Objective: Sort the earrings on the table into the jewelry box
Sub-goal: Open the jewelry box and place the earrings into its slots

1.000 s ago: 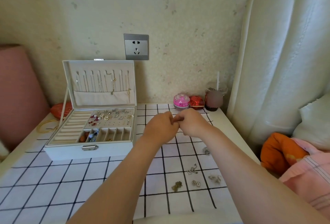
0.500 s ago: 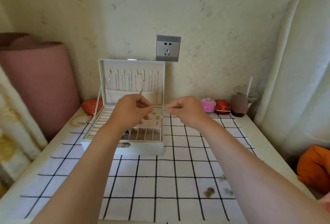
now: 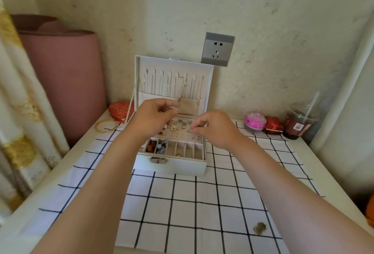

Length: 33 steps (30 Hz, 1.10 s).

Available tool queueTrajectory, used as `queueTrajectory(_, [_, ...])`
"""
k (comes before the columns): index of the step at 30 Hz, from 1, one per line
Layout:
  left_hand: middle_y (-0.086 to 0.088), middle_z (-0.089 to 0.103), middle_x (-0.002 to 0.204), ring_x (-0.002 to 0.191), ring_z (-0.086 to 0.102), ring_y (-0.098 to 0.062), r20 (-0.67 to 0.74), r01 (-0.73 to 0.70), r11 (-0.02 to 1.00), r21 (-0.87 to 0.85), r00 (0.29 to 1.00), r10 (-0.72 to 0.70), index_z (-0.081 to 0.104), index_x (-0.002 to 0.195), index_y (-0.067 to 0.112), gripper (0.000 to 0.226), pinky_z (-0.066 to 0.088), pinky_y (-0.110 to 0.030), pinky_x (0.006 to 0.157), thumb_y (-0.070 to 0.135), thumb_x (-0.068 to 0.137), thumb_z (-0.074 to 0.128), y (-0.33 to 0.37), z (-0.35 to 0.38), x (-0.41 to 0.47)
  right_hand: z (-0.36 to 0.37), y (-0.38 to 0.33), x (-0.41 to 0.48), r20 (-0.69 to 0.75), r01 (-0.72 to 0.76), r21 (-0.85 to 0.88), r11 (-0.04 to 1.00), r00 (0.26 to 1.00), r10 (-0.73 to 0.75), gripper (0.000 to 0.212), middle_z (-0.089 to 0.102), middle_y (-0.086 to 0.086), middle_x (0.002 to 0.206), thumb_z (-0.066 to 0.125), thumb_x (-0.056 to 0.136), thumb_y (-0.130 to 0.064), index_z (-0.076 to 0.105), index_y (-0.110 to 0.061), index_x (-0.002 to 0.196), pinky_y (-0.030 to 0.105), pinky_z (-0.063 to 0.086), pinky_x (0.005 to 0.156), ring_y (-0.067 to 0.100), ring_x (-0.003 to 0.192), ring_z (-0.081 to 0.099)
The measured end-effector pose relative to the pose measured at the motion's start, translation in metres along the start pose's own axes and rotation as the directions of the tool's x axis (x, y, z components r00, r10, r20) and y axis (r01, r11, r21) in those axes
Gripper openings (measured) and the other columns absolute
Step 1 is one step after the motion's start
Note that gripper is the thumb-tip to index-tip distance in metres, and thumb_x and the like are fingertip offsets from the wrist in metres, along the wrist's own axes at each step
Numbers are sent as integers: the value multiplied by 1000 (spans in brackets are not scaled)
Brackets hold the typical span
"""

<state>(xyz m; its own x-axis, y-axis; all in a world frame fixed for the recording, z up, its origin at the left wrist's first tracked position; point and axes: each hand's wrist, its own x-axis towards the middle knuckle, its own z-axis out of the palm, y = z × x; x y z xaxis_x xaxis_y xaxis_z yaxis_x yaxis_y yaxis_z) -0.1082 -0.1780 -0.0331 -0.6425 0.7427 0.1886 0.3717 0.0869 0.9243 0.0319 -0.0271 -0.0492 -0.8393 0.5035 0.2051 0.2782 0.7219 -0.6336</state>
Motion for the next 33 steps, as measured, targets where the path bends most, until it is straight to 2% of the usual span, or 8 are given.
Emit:
queueTrajectory(5, [-2,73,82,55,61,-6,-24,13,999,-44,1000,-14,71,96,18,10,51,-22,59,18,86,74,-3,-3,0,10,-9,0,16,31,-179,983,999,-29,8,75,-13,92,75,87,-21,79,-25,92,29,55,81,2,84,67])
queueTrajectory(13, [0,75,87,60,60,-9,-15,10,995,-99,1000,-12,75,92,22,7,55,-19,62,17,88,72,-5,-6,-1,11,-10,-2,82,97,-303,948,994,-75,9,73,-14,103,71,89,-24,79,-28,94,33,54,84,5,92,66])
queueTrajectory(16, [0,75,87,56,59,-6,6,31,993,-114,1000,-30,75,95,18,7,52,-18,58,17,89,71,-4,-4,-2,11,-8,0,63,52,-221,974,997,-39,12,73,-14,96,74,87,-20,77,-27,96,32,55,83,3,89,66])
queueTrajectory(19, [1,75,86,55,58,-5,19,45,994,-104,999,-43,74,96,16,8,51,-19,61,21,90,70,-3,-1,-2,8,-8,-1,55,-1,-116,993,998,7,17,69,-17,88,75,86,-17,74,-29,99,26,53,80,-2,83,65])
queueTrajectory(23, [6,73,80,56,58,-5,33,51,993,-105,998,-48,73,94,14,13,51,-20,63,26,91,69,-2,4,-2,-5,-11,5,-70,31,-5,1000,997,-31,15,70,-16,90,75,87,-17,74,-28,98,8,42,72,-9,82,63])
queueTrajectory(27, [13,66,63,49,54,0,32,44,994,-99,999,-41,72,90,14,14,42,-11,49,26,93,66,5,12,-3,-21,-30,1,-103,72,268,961,994,-46,15,74,-4,84,82,80,-10,78,-13,94,8,44,59,-6,55,60])
queueTrajectory(30, [6,70,77,54,57,-3,73,75,985,-153,995,-64,73,94,16,14,42,-11,48,27,94,65,8,17,-5,-22,-37,-4,-90,97,375,922,994,-67,12,72,-9,69,81,78,-2,76,-8,87,7,43,53,-6,49,58])
queueTrajectory(33, [6,72,82,58,58,-4,88,96,978,-185,993,-80,73,97,17,16,43,-16,51,29,95,63,7,19,-6,-19,-34,-5,-112,109,419,901,991,-68,8,75,-5,71,79,81,-4,78,-11,85,11,45,54,-2,50,58])
